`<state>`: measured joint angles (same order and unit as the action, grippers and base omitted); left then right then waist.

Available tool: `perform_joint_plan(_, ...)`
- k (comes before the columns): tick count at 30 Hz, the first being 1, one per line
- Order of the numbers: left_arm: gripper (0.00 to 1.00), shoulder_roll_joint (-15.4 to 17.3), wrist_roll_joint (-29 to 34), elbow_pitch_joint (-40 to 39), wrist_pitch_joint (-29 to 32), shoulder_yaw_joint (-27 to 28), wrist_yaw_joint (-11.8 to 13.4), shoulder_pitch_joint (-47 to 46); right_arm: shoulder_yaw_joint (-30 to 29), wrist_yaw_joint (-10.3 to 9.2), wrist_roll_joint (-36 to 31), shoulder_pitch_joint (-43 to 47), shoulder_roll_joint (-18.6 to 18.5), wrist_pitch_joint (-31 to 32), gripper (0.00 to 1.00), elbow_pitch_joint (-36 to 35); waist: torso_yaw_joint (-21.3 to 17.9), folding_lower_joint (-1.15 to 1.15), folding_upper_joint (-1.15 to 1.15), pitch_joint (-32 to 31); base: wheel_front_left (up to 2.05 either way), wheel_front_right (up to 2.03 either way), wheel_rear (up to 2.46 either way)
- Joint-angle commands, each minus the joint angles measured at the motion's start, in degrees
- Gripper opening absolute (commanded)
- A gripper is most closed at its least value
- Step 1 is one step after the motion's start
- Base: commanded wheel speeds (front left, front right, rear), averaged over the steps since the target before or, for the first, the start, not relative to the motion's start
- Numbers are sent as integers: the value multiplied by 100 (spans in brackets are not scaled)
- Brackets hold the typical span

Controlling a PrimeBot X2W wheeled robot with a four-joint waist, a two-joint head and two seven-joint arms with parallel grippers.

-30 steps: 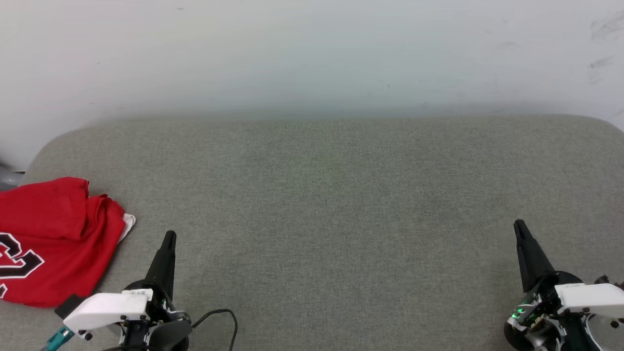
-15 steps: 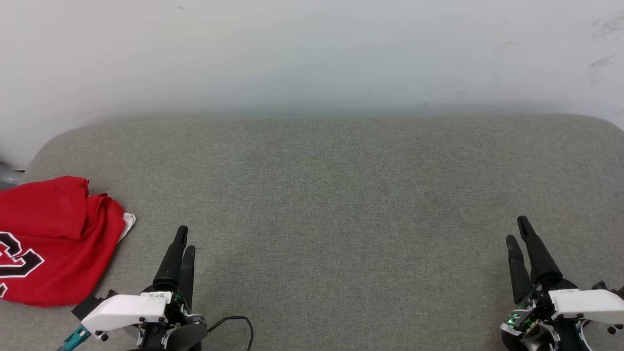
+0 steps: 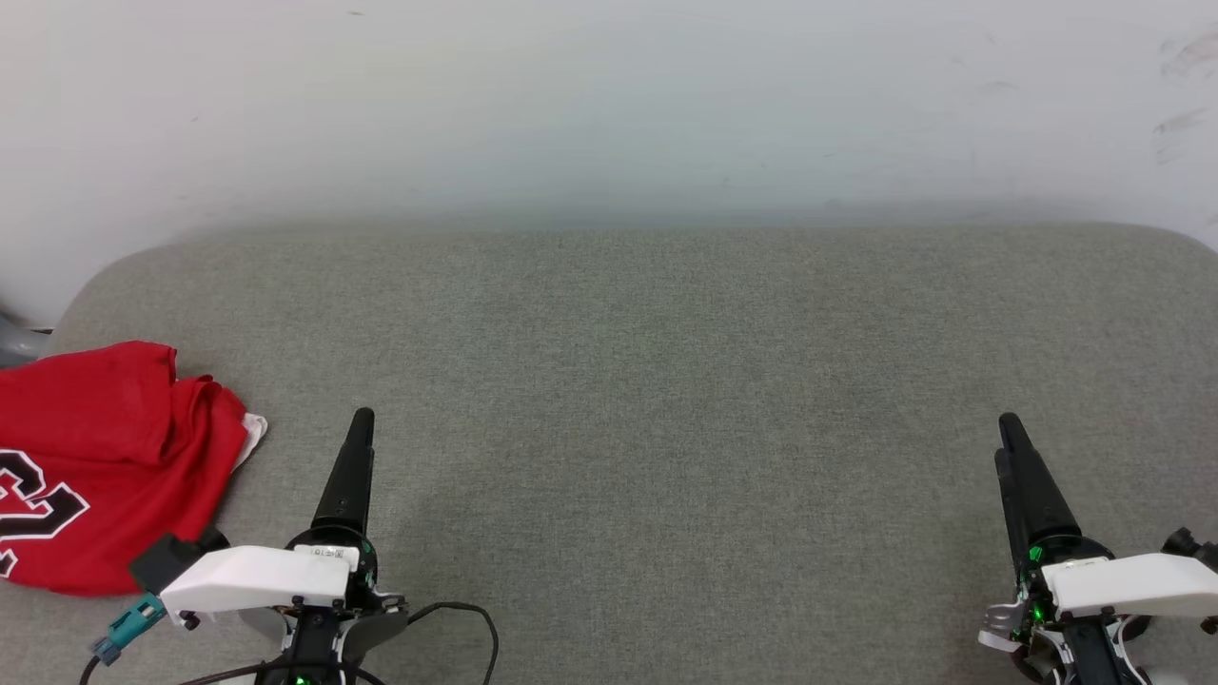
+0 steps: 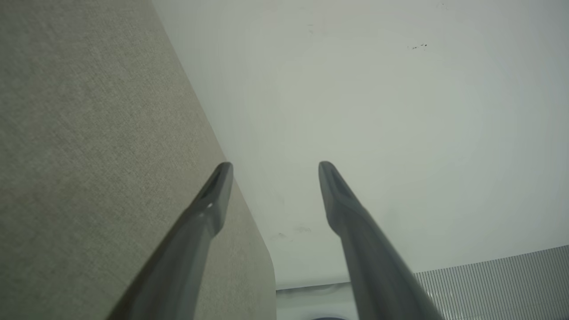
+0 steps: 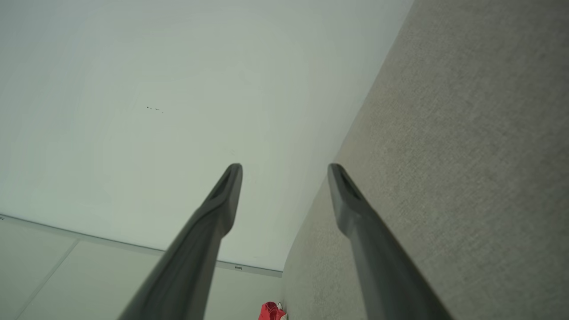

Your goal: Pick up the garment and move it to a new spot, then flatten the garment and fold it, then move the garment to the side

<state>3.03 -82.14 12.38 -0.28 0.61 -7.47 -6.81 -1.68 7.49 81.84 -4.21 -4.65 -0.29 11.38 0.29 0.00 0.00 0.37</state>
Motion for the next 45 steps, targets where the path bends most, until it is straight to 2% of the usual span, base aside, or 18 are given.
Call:
perform_joint_plan(1, 100, 16, 325, -147, -68, 63, -2, -150, -13, 0, -337, -154, -37, -63, 100, -89, 3, 0, 0, 1, 0, 0, 0)
perform_joint_plan(14, 100, -18, 2696, -437, -343, 182, 10, -60, -88, 0, -2663, -94, 114, -339, 100, -381, 22, 0, 0, 4, 0, 0, 0)
perform_joint_plan(20, 100, -14, 3711, -588, -460, 88, 124, -44, -98, 0, -3597, -22, 131, -431, 100, -535, 26, 0, 0, -4, 0, 0, 0)
perform_joint_plan(25, 100, 121, 4413, -702, -549, -73, 284, -26, -101, 0, -4221, 33, 146, -432, 100, -675, 25, 0, 0, -11, 0, 0, 0)
perform_joint_plan(32, 100, 365, 5080, -735, -670, -368, 577, 1, -86, 0, -4936, 97, 156, -393, 100, -811, 28, 0, 0, -30, 0, 0, 0)
perform_joint_plan(45, 100, 734, 5879, -616, -873, -886, 988, 5, -157, 0, -6048, 212, 166, -250, 100, -996, 61, 0, 0, -59, 0, 0, 0)
